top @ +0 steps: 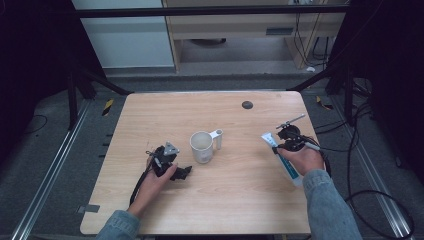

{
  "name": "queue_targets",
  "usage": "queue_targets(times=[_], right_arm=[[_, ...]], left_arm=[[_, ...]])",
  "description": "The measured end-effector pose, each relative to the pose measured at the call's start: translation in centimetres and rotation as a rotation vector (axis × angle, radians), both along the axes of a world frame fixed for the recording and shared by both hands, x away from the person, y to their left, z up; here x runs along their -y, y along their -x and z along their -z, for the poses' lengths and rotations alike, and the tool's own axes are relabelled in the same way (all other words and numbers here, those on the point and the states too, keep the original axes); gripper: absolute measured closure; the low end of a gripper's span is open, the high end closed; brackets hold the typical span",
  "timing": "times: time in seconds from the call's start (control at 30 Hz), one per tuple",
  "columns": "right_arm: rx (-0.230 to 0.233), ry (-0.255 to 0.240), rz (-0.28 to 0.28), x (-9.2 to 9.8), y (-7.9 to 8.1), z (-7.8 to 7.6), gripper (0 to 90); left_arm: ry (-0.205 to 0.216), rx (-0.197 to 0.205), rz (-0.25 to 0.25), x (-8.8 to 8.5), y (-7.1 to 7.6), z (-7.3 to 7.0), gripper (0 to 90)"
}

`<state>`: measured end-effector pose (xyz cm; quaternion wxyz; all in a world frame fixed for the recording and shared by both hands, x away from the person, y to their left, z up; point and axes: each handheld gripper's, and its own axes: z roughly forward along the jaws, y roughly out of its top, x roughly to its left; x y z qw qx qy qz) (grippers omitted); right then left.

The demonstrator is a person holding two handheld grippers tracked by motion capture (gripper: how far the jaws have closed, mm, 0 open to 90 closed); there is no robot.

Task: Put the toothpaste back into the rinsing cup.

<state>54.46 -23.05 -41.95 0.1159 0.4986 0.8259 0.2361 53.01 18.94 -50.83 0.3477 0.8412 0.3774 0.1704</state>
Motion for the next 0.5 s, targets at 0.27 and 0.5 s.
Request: queue_targets(times=[0.27,0.5], right_arm=[[0.106,-0.068,-0.005,-1.0,1.5,-1.9,77.9],[0.155,-0.105,-0.027,-2.7,1.9,-2.8,77.9]], left_arm=[[0.0,0.0,-0.001,0.0,0.0,0.0,0.7],[0.001,-0.002,-0.001,0.0,0.0,0.0,0.6]])
